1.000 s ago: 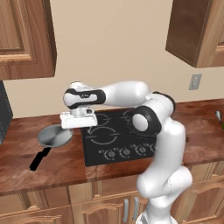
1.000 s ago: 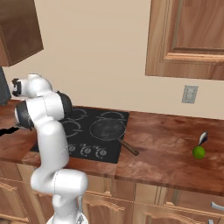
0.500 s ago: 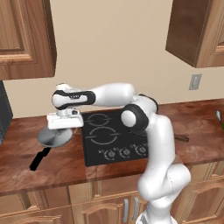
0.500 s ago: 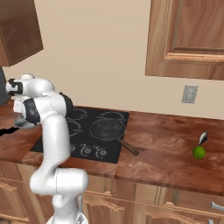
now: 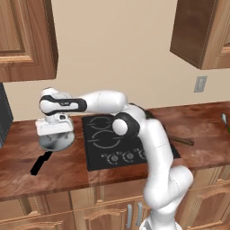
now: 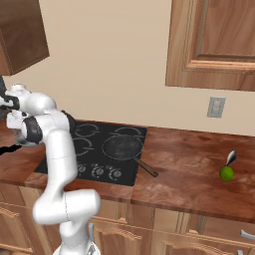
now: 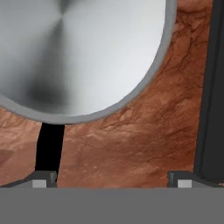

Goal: Place both pans onto different burners. Then place the lime and the fish on different pans.

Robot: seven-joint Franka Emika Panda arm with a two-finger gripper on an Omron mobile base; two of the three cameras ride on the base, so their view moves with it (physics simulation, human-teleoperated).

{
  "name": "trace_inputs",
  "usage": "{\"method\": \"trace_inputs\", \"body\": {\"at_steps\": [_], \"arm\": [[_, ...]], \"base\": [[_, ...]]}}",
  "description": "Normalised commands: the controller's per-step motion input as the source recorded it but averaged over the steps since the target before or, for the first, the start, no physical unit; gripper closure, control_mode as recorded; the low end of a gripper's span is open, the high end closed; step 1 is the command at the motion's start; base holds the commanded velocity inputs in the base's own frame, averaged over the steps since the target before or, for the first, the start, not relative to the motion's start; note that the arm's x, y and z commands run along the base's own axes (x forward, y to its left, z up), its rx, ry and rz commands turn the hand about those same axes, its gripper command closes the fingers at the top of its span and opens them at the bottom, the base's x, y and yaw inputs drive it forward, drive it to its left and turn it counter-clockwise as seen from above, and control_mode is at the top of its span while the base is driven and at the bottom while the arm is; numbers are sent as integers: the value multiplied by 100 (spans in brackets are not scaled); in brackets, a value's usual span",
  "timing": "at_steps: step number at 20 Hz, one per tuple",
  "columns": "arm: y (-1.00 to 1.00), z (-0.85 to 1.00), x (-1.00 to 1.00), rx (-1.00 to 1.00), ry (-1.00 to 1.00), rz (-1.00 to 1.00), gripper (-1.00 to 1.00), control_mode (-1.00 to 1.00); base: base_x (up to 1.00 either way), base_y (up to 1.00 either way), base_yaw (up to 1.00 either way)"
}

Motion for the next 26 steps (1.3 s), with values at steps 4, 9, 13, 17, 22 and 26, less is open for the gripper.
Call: {"method": "trace_inputs", "body": {"at_steps": [4, 9, 13, 17, 22, 26], "arm": [[31, 0, 0, -10, -16, -6, -100, -100], [22, 0, -17, -2, -11, -10, -100, -100], [8, 0, -49, 0, -2, -14, -100, -100], [0, 0, -40, 0, -1, -15, -100, -100], [0, -7, -18, 0, -11, -14, -100, -100], [0, -18, -19, 2, -17, -14, -100, -100]], "base": [[0, 0, 0], [0, 0, 0], [0, 0, 0], [0, 0, 0], [0, 0, 0], [0, 0, 0]]}}
